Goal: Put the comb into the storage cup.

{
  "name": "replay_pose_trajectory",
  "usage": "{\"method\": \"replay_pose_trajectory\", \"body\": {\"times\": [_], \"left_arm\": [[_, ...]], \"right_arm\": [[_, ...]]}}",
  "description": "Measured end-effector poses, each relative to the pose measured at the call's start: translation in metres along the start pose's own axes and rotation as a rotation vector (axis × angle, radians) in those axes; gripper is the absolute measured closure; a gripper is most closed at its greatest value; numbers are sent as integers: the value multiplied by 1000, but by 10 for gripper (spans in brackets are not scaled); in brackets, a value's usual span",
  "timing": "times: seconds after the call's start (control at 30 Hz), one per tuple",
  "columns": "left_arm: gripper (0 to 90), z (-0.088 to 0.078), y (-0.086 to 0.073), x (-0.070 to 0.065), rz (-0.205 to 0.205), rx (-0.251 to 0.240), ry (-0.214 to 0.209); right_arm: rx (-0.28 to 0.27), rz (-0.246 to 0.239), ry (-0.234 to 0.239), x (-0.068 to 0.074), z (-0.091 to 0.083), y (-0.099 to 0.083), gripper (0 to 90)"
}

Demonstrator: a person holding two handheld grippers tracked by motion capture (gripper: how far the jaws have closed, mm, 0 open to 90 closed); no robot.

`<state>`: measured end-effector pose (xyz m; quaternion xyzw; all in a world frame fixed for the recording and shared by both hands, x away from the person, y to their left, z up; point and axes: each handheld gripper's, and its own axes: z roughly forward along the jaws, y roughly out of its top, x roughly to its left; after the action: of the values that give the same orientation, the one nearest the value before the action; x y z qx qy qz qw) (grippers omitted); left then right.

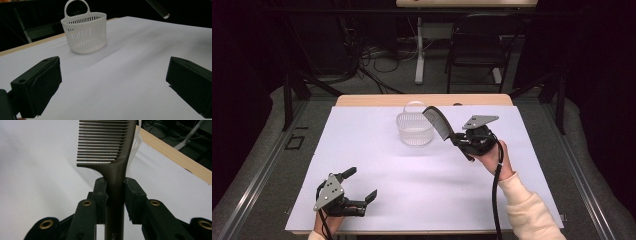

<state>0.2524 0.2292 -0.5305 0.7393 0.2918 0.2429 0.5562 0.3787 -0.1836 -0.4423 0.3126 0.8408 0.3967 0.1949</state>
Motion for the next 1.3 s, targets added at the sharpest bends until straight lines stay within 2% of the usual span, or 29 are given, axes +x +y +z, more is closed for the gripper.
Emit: {"method": "replay_pose_trajectory", "body": {"times": [1.3], "left_arm": [[2,1,0,0,0,2,-1]], "right_arm": [[-26,-11,-27,-4,6,21,724]]}}
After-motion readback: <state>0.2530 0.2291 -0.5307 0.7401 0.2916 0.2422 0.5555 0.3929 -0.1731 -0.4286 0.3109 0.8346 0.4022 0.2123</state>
